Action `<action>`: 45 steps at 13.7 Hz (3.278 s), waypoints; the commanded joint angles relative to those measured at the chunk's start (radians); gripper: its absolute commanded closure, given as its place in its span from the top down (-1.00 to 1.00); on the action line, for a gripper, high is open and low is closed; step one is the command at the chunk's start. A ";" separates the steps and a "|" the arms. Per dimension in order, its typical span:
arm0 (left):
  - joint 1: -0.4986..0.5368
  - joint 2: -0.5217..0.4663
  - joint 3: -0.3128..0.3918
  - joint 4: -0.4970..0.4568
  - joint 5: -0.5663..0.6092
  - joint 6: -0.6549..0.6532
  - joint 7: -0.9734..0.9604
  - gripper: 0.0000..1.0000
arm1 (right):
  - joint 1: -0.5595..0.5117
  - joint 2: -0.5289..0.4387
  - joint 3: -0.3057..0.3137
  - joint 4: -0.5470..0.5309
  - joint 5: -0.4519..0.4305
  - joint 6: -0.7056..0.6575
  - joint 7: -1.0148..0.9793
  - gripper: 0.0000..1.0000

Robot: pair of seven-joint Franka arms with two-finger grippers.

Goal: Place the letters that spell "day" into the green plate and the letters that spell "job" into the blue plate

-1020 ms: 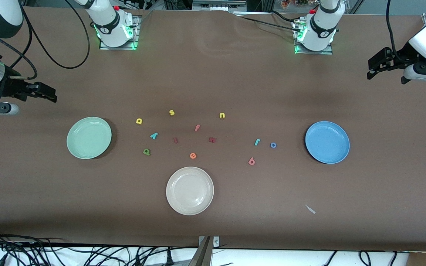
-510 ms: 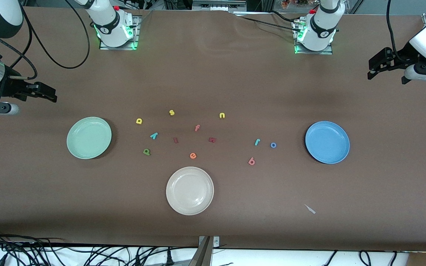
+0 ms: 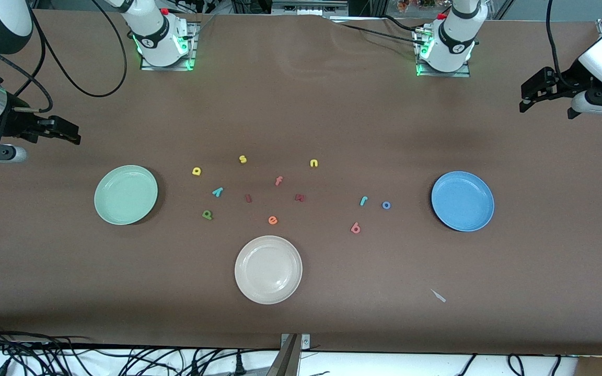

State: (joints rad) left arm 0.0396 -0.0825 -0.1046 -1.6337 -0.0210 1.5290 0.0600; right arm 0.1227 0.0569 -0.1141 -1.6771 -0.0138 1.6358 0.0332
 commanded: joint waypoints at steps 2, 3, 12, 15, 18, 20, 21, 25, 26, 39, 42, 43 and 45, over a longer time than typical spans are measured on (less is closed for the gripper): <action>0.000 0.010 -0.004 0.029 0.027 -0.023 -0.002 1.00 | -0.005 -0.006 0.001 -0.003 0.015 -0.010 -0.015 1.00; 0.000 0.010 -0.004 0.029 0.027 -0.023 -0.002 1.00 | -0.003 -0.006 0.001 -0.003 0.015 -0.010 -0.015 1.00; 0.002 0.010 -0.003 0.029 0.027 -0.023 0.000 1.00 | -0.005 -0.006 0.002 -0.003 0.015 -0.010 -0.015 1.00; 0.003 0.010 0.002 0.029 0.027 -0.023 -0.003 1.00 | -0.003 -0.008 0.002 -0.003 0.015 -0.010 -0.015 1.00; 0.003 0.010 0.000 0.029 0.029 -0.041 -0.095 1.00 | -0.005 -0.006 -0.001 -0.004 0.015 -0.013 -0.015 1.00; 0.003 0.010 -0.001 0.031 0.026 -0.050 -0.144 1.00 | -0.005 -0.009 0.004 -0.004 0.015 -0.017 -0.013 1.00; 0.003 0.010 -0.001 0.031 0.023 -0.050 -0.143 1.00 | -0.005 -0.008 0.002 -0.003 0.015 -0.017 -0.015 1.00; 0.003 0.012 0.002 0.031 0.021 -0.049 -0.137 1.00 | -0.006 -0.003 -0.001 -0.001 0.015 -0.010 -0.015 1.00; 0.003 0.012 0.002 0.031 0.021 -0.050 -0.137 1.00 | -0.006 -0.005 -0.001 0.000 0.015 -0.010 -0.016 1.00; 0.003 0.012 0.000 0.031 0.019 -0.050 -0.140 1.00 | -0.006 -0.003 -0.001 0.002 0.024 0.001 -0.032 1.00; 0.003 0.012 0.002 0.031 0.019 -0.050 -0.140 1.00 | -0.006 -0.003 0.001 0.002 0.024 -0.002 -0.030 1.00; 0.003 0.012 0.002 0.031 0.019 -0.050 -0.140 1.00 | -0.006 -0.003 0.002 0.002 0.024 -0.002 -0.030 1.00; 0.003 0.012 0.002 0.031 0.019 -0.050 -0.140 1.00 | -0.006 -0.003 0.002 0.002 0.024 -0.002 -0.032 1.00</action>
State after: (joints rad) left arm 0.0420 -0.0825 -0.0991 -1.6334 -0.0210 1.5047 -0.0709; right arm 0.1218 0.0571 -0.1143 -1.6780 -0.0046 1.6355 0.0224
